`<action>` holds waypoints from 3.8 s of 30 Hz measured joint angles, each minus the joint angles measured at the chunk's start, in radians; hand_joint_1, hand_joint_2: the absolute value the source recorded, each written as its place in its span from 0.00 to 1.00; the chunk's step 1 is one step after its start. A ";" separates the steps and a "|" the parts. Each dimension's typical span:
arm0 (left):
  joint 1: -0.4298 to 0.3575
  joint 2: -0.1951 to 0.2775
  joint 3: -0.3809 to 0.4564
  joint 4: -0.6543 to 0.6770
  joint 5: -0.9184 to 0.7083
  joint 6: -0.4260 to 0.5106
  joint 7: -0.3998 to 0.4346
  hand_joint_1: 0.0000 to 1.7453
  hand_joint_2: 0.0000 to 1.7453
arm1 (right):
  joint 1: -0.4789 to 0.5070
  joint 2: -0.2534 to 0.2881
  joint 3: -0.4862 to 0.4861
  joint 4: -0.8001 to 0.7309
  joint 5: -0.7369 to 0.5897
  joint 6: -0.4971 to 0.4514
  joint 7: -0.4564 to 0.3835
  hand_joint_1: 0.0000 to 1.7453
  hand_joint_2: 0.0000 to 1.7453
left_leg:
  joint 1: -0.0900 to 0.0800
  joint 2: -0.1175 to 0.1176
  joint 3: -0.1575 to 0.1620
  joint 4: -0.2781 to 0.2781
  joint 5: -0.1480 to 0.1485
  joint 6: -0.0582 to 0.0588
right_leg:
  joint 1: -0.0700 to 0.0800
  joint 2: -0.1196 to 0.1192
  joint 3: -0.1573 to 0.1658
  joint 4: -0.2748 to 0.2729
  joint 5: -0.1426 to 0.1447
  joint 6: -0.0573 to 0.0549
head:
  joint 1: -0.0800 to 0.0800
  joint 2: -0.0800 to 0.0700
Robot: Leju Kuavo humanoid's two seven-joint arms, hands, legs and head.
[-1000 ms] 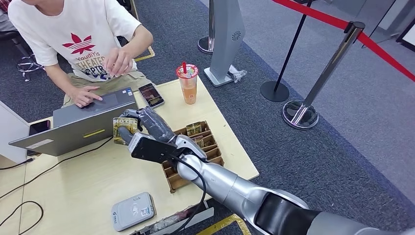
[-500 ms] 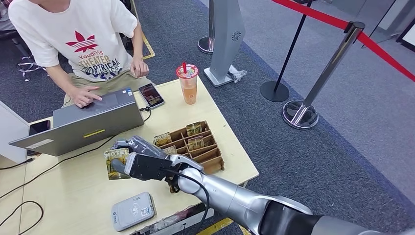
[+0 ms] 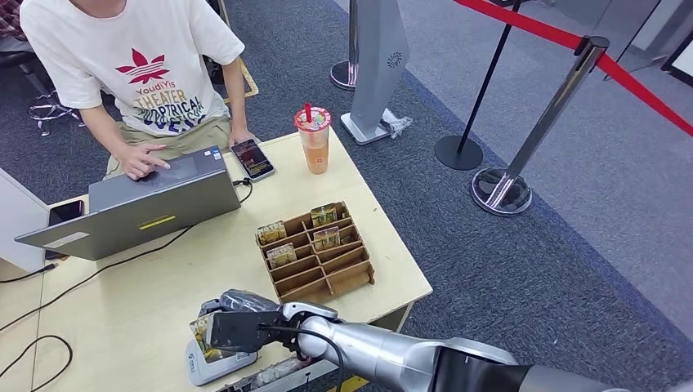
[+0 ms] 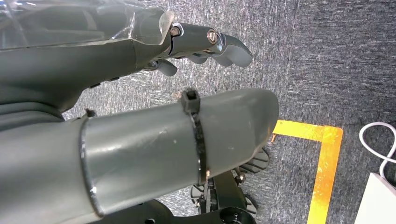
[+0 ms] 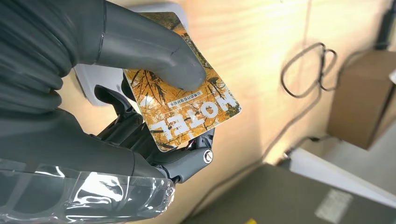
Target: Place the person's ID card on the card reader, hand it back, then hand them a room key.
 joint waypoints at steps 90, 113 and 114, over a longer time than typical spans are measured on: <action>-0.001 -0.003 0.037 0.009 -0.031 -0.003 -0.017 0.00 0.00 | -0.090 -0.009 -0.235 -0.024 -0.142 -0.142 -0.024 1.00 1.00 | 0.000 0.001 0.001 0.000 0.001 -0.001 | 0.000 0.001 0.001 0.000 0.002 0.000 | 0.000 0.000; -0.014 -0.005 0.038 0.009 -0.050 -0.010 -0.013 0.00 0.00 | -0.280 -0.013 -0.344 -0.023 -0.065 -0.170 0.012 1.00 1.00 | 0.000 0.000 0.001 0.000 0.002 -0.001 | 0.000 0.001 0.001 0.000 0.003 0.000 | 0.000 0.000; -0.018 -0.005 0.038 0.009 -0.055 -0.010 -0.009 0.00 0.00 | -0.315 -0.011 -0.350 0.022 -0.056 -0.173 0.016 1.00 1.00 | 0.000 0.000 0.001 0.000 0.002 -0.001 | 0.000 0.001 0.001 0.000 0.003 0.000 | 0.000 0.000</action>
